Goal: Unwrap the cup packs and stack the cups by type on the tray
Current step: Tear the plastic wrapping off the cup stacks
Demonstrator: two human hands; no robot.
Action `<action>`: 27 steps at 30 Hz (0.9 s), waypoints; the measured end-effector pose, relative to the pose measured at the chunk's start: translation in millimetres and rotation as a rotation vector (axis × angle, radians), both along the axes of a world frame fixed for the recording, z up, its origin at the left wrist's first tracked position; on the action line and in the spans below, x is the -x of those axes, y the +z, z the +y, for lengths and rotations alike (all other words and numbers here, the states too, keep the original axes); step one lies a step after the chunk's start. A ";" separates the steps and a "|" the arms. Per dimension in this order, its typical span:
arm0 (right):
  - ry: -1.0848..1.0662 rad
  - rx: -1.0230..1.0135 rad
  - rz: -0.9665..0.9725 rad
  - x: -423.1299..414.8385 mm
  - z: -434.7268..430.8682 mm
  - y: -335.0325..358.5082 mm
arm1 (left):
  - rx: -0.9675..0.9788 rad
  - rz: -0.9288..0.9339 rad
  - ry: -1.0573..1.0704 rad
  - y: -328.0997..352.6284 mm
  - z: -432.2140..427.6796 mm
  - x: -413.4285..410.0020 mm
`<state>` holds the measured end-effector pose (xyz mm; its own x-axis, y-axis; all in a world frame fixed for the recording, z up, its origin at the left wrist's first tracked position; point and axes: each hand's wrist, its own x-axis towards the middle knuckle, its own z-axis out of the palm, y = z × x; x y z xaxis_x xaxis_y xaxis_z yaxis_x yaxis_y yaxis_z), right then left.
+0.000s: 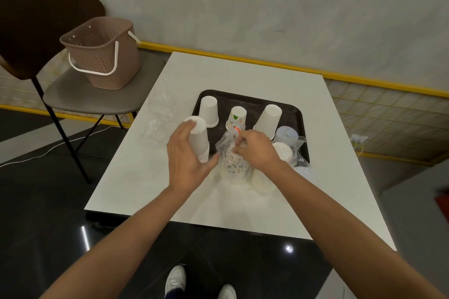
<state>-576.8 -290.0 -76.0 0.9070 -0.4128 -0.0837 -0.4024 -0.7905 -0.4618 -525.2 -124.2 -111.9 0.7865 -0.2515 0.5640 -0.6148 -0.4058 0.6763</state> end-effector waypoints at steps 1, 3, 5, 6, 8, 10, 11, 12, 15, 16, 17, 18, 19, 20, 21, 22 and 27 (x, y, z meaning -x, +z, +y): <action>-0.012 0.010 0.004 -0.6 0.2 -0.7 | -0.018 -0.077 -0.044 -2.2 -0.8 4.6; -0.019 0.041 0.016 -1.1 1.5 -1.8 | -0.088 -0.133 -0.146 -6.1 -3.9 13.3; -0.027 0.053 0.017 -0.2 3.3 -1.6 | -0.175 -0.095 -0.256 -7.8 -8.4 19.7; -0.031 0.058 0.013 0.5 3.8 -1.2 | -0.209 -0.063 -0.308 -8.3 -10.4 21.1; -0.033 0.067 -0.015 2.5 2.8 -0.1 | -0.256 0.012 -0.398 -9.5 -14.2 21.5; -0.036 0.058 -0.061 5.3 0.8 1.5 | -0.288 0.096 -0.451 -11.8 -18.3 18.6; -0.042 0.049 -0.085 6.7 0.1 2.1 | -0.304 0.130 -0.463 -13.1 -20.5 17.9; -0.048 0.035 -0.101 8.2 -0.1 3.1 | -0.316 0.158 -0.471 -14.6 -22.8 17.9; -0.057 -0.024 -0.130 11.7 2.7 6.0 | -0.315 0.238 -0.470 -19.0 -30.0 20.6; -0.058 -0.046 -0.147 12.4 3.7 6.9 | -0.307 0.265 -0.459 -20.9 -32.3 21.0; -0.052 -0.073 -0.171 13.0 4.7 7.9 | -0.298 0.293 -0.448 -22.8 -34.6 20.8; -0.043 -0.106 -0.199 13.5 5.3 9.0 | -0.288 0.323 -0.439 -24.6 -36.5 19.8; -0.036 -0.147 -0.223 13.7 5.6 10.0 | -0.275 0.354 -0.433 -25.8 -38.3 18.6; -0.032 -0.197 -0.238 14.2 5.9 11.4 | -0.261 0.383 -0.426 -26.3 -39.6 17.1; -0.031 -0.257 -0.247 14.9 6.5 13.1 | -0.246 0.405 -0.418 -25.8 -40.8 15.6; -0.027 -0.320 -0.252 15.8 7.1 14.8 | -0.236 0.422 -0.412 -24.8 -41.3 14.1; 0.002 -0.394 -0.250 19.3 7.4 13.5 | -0.207 0.407 -0.397 -20.7 -39.5 11.3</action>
